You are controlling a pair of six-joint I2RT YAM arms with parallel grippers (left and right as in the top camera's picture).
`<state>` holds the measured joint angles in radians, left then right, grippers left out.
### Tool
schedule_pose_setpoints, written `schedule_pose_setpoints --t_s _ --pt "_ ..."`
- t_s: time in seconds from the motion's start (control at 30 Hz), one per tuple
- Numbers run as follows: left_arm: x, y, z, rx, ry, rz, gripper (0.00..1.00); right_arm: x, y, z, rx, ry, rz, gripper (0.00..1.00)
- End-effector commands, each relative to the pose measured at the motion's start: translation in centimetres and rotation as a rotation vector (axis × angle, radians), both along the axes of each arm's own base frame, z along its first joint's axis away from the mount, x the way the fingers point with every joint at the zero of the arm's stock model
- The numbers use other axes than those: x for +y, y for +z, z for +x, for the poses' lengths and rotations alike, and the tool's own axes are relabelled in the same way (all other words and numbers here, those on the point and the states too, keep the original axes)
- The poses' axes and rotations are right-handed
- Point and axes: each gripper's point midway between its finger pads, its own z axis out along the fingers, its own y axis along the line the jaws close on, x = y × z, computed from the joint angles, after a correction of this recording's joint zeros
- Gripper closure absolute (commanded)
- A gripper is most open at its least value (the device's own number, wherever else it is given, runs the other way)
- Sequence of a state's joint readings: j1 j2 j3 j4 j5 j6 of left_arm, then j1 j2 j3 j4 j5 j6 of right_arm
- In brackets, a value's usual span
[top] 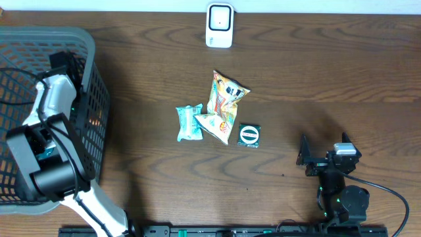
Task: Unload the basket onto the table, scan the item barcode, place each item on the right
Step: 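Reach the left gripper into the basket and grasp the Kleenex pack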
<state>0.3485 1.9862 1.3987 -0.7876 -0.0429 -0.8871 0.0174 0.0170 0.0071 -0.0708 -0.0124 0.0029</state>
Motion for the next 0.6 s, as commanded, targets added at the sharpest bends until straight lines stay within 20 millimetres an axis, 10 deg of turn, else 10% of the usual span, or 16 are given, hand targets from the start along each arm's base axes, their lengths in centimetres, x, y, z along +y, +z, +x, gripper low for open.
schedule_pose_setpoints --t_s 0.0,0.3,0.57 --pt "-0.7 -2.2 -0.8 0.061 -0.012 -0.035 0.02 0.4 -0.1 0.0 0.001 0.018 -0.011 0.01" --pt "-0.7 -2.1 -1.4 0.101 -0.194 -0.036 0.49 0.4 -0.1 0.0 0.001 0.018 -0.011 0.01" --pt "0.8 -0.7 -2.1 0.107 -0.185 -0.039 0.57 0.4 -0.1 0.0 0.001 0.018 -0.011 0.01"
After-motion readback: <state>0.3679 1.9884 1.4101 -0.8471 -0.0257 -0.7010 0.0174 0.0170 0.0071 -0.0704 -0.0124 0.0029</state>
